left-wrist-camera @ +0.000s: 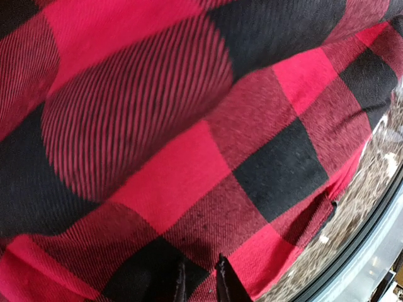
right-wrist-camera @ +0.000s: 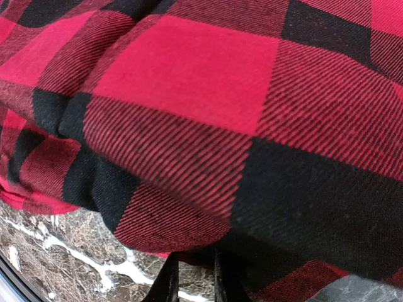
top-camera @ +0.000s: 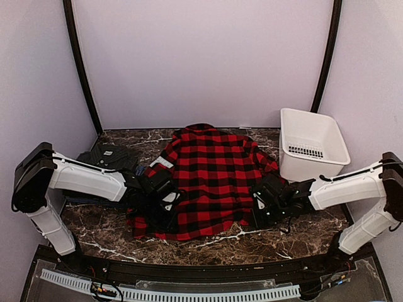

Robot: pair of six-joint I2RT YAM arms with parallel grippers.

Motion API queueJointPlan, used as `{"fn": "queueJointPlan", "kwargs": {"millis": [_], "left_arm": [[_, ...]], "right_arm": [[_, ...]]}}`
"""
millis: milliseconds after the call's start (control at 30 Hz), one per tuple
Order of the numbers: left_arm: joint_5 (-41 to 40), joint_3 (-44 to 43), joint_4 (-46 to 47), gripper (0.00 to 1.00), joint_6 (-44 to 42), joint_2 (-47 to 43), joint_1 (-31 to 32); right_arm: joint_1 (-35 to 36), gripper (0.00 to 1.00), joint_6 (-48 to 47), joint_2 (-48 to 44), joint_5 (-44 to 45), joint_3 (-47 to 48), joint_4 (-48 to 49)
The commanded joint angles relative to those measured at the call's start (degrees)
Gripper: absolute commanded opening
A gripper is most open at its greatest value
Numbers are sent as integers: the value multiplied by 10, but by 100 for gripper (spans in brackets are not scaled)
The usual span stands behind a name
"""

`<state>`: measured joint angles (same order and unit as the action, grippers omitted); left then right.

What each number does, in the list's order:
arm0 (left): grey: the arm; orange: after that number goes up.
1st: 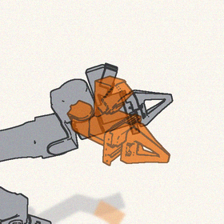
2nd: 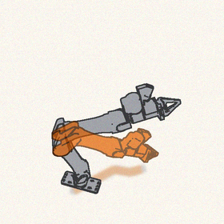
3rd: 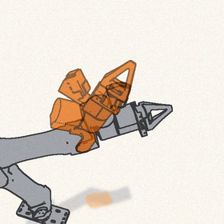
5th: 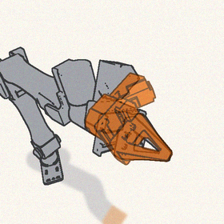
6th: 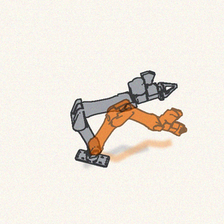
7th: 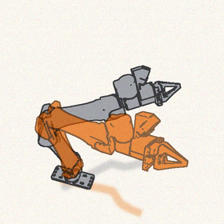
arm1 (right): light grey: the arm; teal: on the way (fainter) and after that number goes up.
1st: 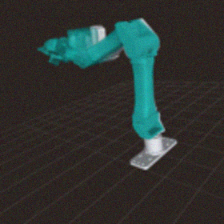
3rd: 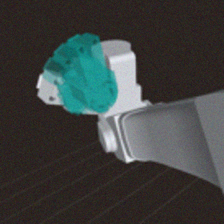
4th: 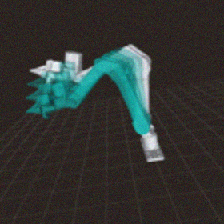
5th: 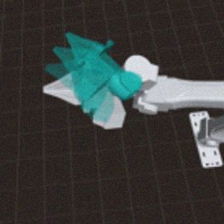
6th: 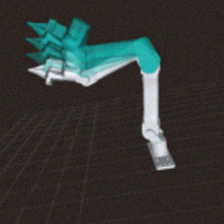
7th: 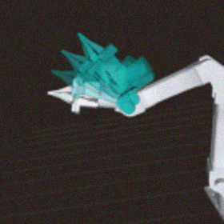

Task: Fold and stack the long sleeve shirts
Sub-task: Smooth out the flattened shirt at the center of the board.

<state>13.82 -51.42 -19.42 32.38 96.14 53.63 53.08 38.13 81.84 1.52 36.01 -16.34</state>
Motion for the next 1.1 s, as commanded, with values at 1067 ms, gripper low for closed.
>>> {"fn": "queueJointPlan", "kwargs": {"millis": [1067], "left_arm": [[64, -13, -148, 17, -38, -52, 17]], "right_arm": [[69, 30, 70, -48, 12, 94, -99]]}}
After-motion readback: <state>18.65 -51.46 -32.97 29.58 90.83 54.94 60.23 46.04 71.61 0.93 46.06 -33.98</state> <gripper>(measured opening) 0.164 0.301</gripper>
